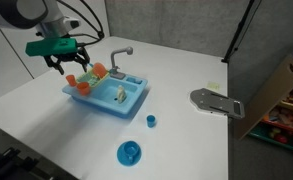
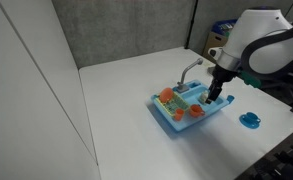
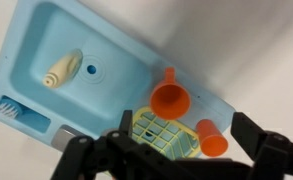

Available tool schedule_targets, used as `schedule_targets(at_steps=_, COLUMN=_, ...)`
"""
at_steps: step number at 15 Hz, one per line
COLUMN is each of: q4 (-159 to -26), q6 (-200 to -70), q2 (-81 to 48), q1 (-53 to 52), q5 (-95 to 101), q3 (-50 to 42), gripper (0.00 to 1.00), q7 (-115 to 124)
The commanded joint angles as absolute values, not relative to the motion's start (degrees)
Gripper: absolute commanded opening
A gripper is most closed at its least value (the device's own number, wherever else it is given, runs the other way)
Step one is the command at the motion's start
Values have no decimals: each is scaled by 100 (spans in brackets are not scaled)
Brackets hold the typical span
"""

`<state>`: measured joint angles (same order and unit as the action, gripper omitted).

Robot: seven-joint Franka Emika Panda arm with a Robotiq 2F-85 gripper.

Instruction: Put the orange mug on the blue counter

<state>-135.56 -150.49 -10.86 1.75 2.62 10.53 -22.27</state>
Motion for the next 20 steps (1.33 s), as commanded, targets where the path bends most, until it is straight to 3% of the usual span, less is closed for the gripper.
schedule_targets(at_steps=1, q4=-13653, q6=-14444, q2=-546, q1=112, q5=-21, q3=789, gripper=100, q7=-1818)
schedule_targets(at_steps=8, q4=-13716, q6=-13273, q2=200, q1=151, q5=-585, q3=290, gripper=100, q7=-1335)
schedule_targets(at_steps=20, q4=-14182, q6=-11305, q2=1884, q1=288, q5=210, q3=-143, gripper=100, q7=-162)
